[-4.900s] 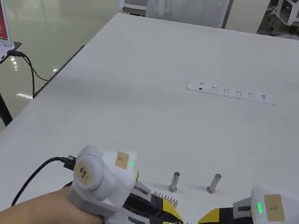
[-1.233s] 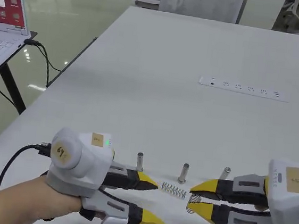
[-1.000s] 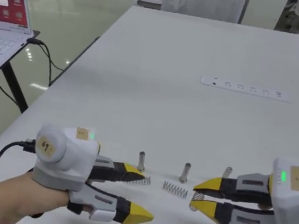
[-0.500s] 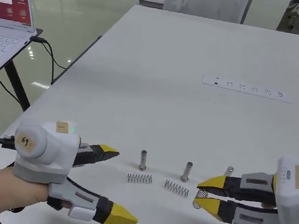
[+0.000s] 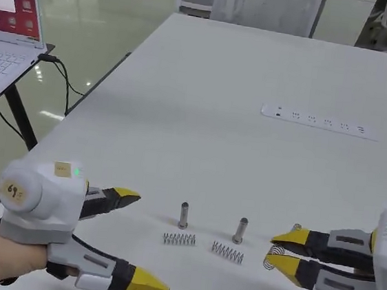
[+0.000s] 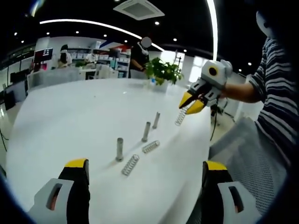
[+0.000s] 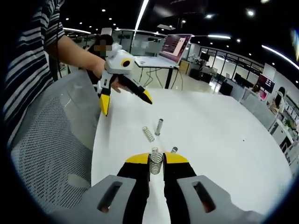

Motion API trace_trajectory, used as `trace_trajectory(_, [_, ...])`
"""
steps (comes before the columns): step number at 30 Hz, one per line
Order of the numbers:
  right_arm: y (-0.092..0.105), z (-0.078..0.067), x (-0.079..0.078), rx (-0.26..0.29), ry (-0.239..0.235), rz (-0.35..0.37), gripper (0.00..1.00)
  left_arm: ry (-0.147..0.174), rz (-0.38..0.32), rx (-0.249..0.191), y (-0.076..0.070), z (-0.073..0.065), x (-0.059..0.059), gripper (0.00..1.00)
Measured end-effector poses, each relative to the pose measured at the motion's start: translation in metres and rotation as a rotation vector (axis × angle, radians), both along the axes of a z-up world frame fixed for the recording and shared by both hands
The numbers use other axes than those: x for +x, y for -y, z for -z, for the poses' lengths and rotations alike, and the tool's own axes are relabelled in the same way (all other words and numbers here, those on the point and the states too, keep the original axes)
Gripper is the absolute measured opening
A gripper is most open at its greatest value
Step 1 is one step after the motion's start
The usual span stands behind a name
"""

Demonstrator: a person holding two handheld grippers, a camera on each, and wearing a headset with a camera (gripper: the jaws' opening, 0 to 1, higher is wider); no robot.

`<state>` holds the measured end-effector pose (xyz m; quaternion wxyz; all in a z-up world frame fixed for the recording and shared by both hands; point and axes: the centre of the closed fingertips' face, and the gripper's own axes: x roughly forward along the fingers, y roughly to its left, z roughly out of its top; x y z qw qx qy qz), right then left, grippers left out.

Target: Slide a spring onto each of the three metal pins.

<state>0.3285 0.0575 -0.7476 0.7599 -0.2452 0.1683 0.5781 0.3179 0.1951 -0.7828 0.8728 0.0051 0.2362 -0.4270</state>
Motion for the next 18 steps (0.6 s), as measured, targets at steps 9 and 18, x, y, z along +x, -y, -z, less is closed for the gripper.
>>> trace_trajectory(9, [0.015, -0.013, 0.028, 0.039, -0.007, 0.108, 0.07, -0.004, -0.019, -0.004, -0.003, -0.001, -0.001, 0.98])
trace_trajectory(18, [0.031, -0.022, 0.06, 0.057, 0.003, 0.228, 0.07, -0.01, -0.03, 0.003, -0.008, 0.001, -0.003, 0.98])
